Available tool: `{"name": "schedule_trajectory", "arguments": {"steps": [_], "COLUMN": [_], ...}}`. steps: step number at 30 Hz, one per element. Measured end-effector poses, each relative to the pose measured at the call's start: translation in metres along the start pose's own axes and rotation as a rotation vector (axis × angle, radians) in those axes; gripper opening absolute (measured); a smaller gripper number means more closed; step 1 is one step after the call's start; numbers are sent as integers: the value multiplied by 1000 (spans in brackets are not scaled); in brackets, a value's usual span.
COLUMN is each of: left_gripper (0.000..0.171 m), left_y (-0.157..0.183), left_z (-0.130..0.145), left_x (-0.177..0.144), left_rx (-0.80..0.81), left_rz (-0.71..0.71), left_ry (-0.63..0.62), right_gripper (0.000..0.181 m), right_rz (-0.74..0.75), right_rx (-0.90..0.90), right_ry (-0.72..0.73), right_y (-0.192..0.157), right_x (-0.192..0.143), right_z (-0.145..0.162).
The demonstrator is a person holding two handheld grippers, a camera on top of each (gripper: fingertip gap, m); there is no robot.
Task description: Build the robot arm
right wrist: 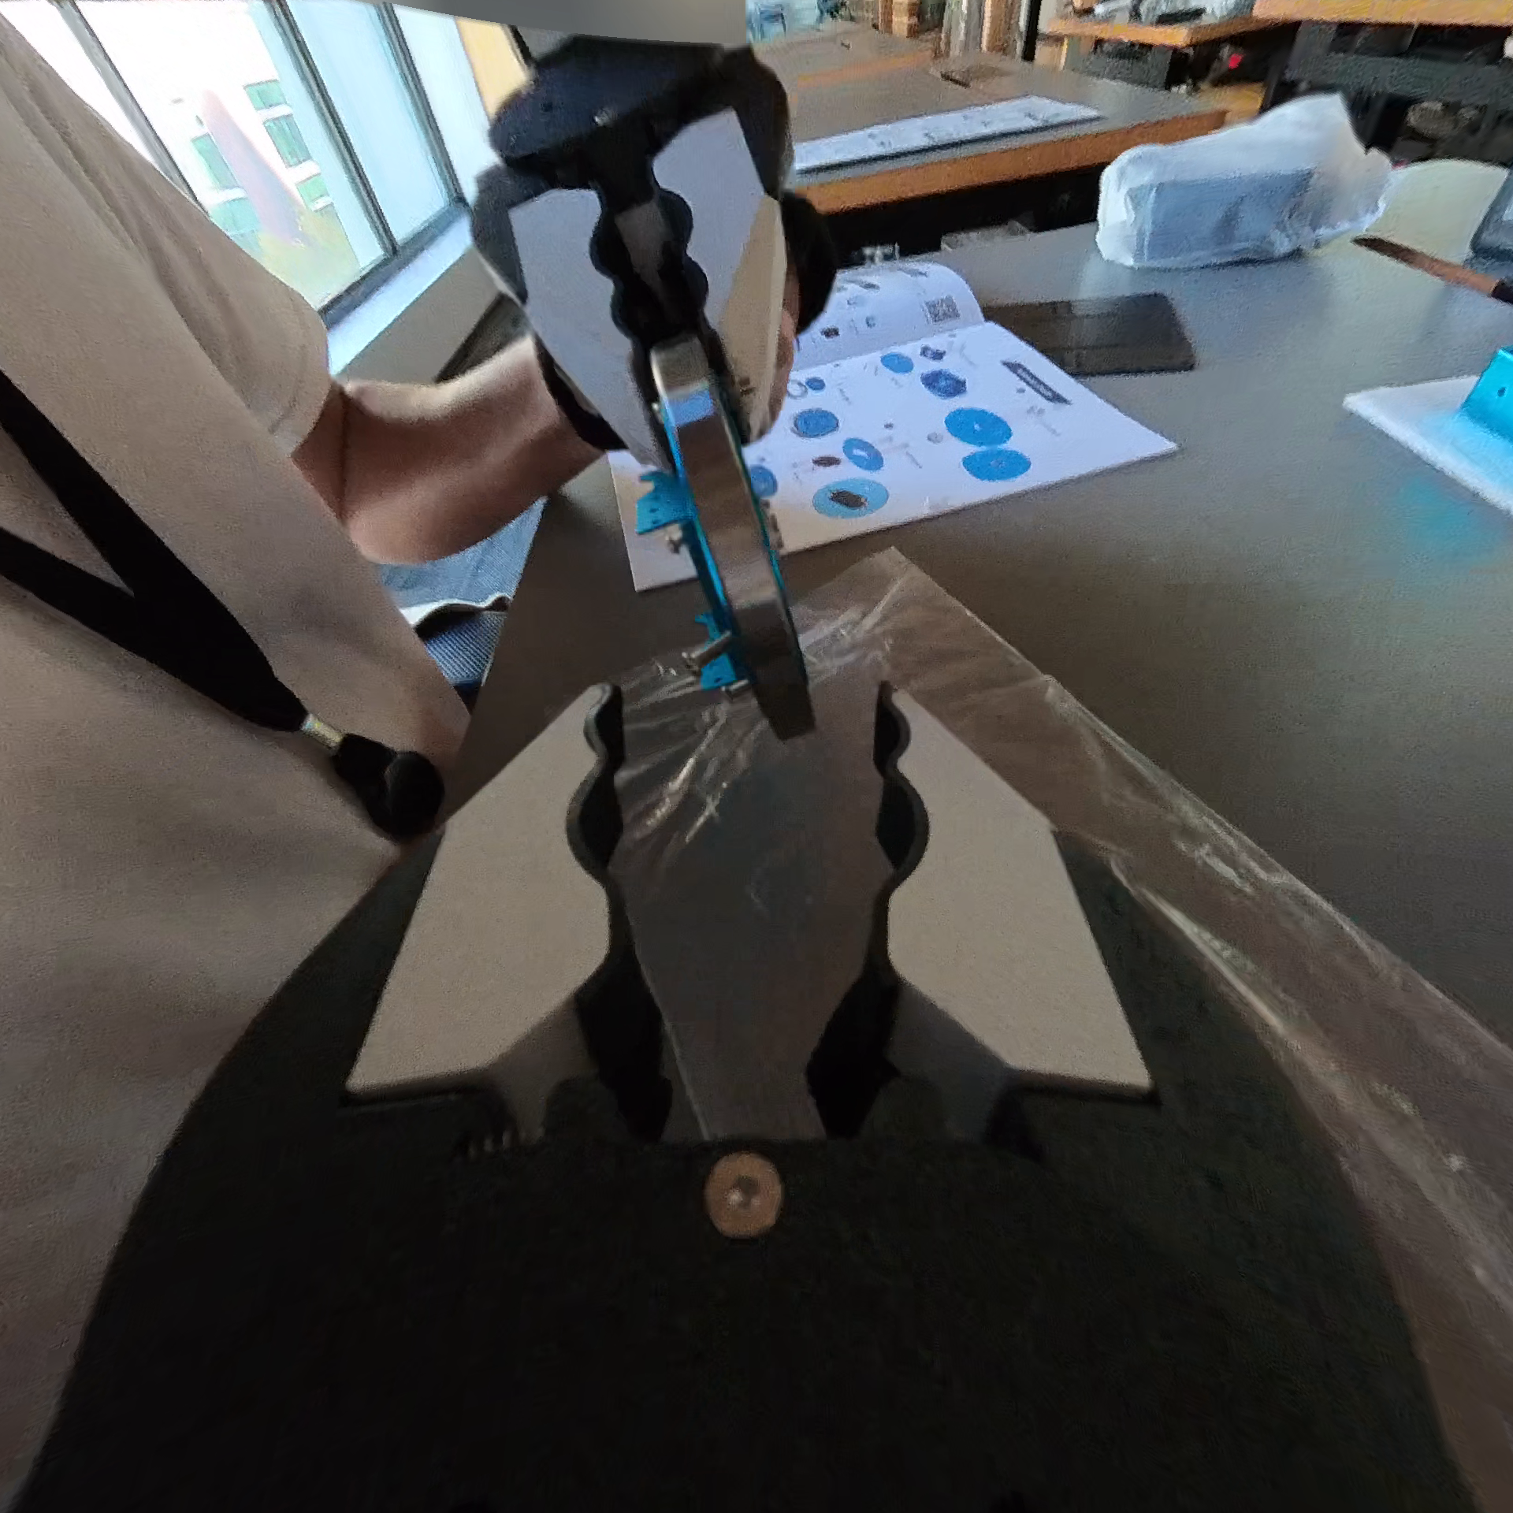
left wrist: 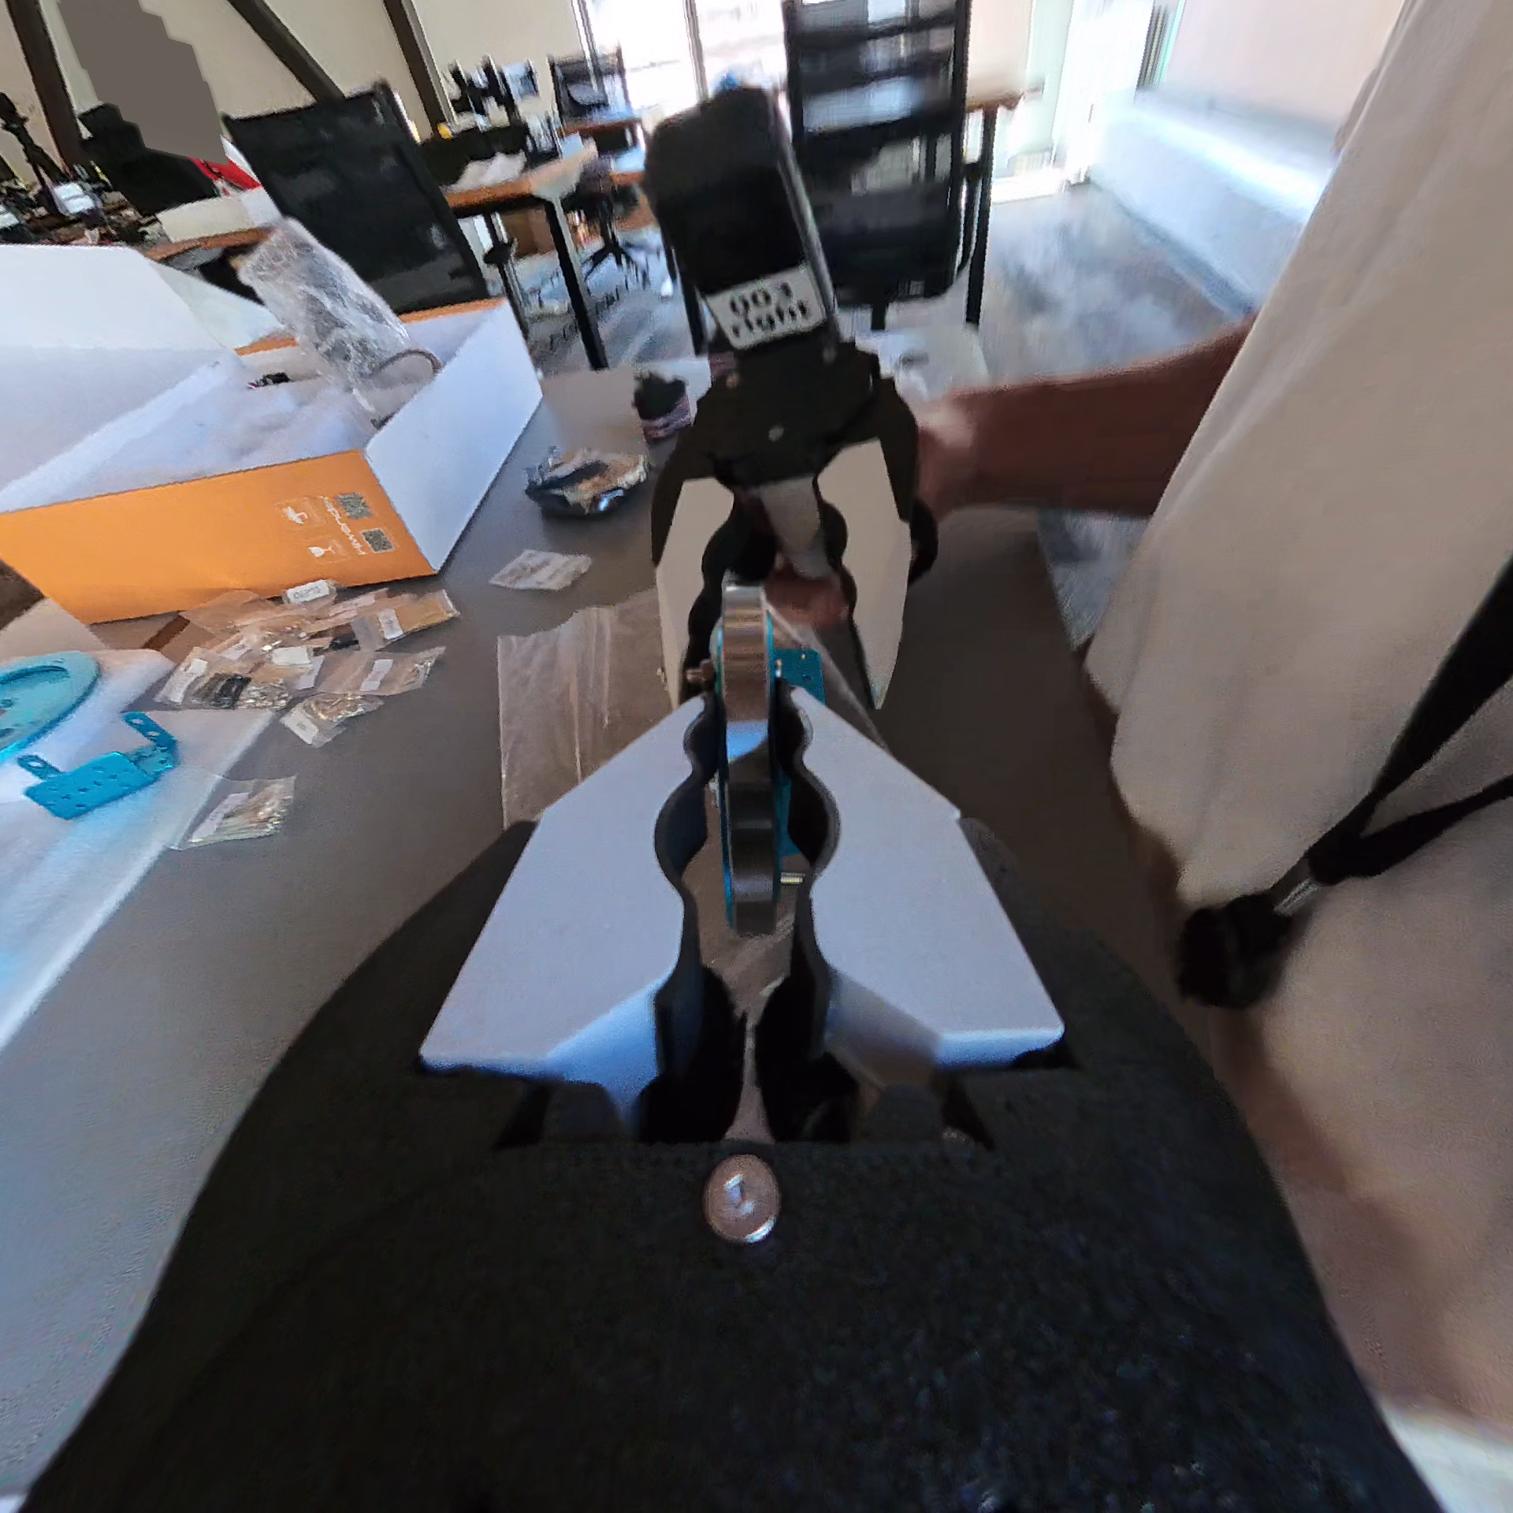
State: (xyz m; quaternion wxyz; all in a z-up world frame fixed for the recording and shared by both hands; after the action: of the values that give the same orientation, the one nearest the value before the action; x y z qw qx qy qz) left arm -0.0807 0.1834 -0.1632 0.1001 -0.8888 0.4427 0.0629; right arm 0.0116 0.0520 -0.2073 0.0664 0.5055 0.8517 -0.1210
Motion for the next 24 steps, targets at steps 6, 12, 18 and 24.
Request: {"name": "schedule_trajectory", "arguments": {"steps": [6, 12, 18, 24], "left_gripper": [12, 12, 12, 13], "left_y": [-17, -27, -29, -20], "left_z": [-6, -9, -9, -13], "left_x": [-9, -8, -4, -5], "left_rx": [-253, -389, -442, -276], "left_rz": [-29, -63, -46, 9], "left_ry": [222, 372, 429, 285], "right_gripper": [51, 39, 28, 17], "right_rz": [-136, -125, -203, -89], "right_rx": [107, 154, 331, 66], "right_ry": [301, 270, 440, 320], "right_y": [13, 19, 20, 12], "right_x": [-4, 4, 7, 6], "right_z": [-35, -30, -35, -34]}}
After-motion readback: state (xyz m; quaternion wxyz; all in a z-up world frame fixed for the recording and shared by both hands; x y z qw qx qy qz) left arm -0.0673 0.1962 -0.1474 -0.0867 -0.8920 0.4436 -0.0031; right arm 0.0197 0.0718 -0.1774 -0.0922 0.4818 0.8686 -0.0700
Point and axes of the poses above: each gripper's, where its closed fingertips meet, x out along the fingers, z out of its underside, y = z × x across the jaws, the point moved 7 cm from there along -x, back along the fingers, and after that the axes turned 3 degrees about y, right-handed, at the moved point
